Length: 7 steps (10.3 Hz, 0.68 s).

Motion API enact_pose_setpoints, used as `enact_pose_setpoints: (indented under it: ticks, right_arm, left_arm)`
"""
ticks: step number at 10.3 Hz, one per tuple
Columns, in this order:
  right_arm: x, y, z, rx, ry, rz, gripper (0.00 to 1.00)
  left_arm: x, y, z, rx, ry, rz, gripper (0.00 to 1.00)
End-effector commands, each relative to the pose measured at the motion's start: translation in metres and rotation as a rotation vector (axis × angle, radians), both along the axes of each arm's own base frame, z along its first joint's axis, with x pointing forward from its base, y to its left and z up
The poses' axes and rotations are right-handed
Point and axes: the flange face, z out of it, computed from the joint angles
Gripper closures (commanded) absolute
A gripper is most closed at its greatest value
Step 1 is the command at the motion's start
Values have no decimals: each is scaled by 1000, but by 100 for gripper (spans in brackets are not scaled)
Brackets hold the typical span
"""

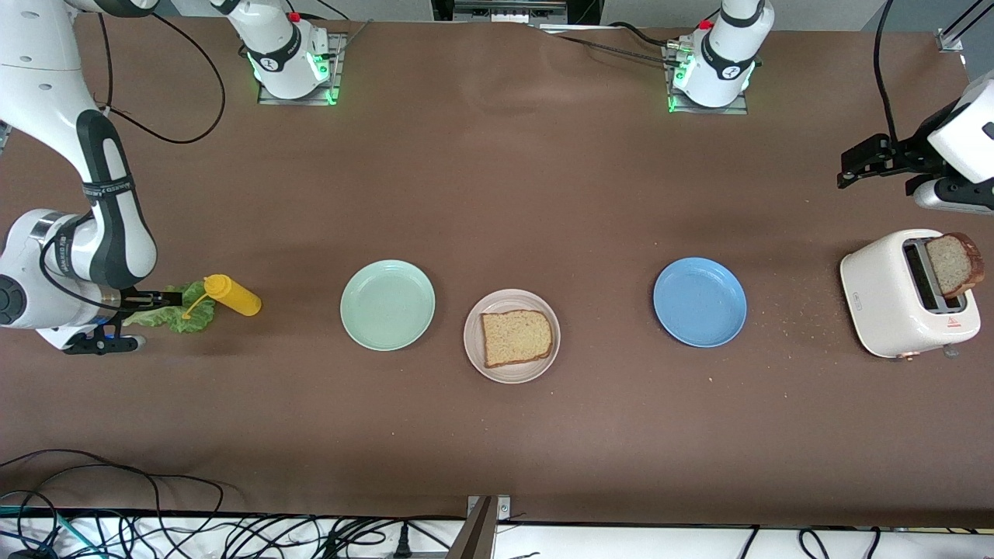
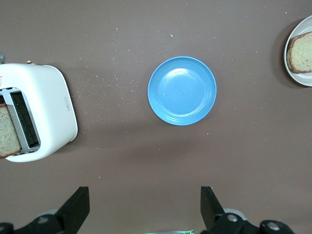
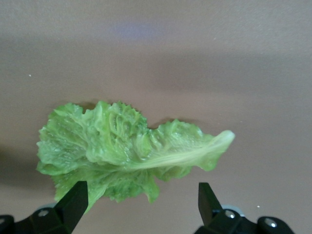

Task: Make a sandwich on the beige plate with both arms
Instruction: 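Close the right gripper on the lettuce leaf and lift it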

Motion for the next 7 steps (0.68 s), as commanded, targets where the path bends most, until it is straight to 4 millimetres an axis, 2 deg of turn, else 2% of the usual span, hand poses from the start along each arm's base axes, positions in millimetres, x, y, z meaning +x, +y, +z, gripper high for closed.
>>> enact_pose_setpoints:
  ticks: [1,2,3,6,7]
  right_arm:
    - [-2,0,-2,4,-3,23,0]
    - [-1,-1,-3,10,-9,47,0]
    - [-1,-1,-4,24,-25,-7,0]
    - [8,3,6,-15,-92,-320,0]
    - [8,3,3,-35,-108,-412,0]
  left_arm:
    - [2,0,6,17,4,-24,0]
    - [3,0,6,17,4,-24,0]
    - [2,0,6,16,4,-24,0]
    - [3,0,6,17,4,-24,0]
    - [2,0,6,16,4,-24,0]
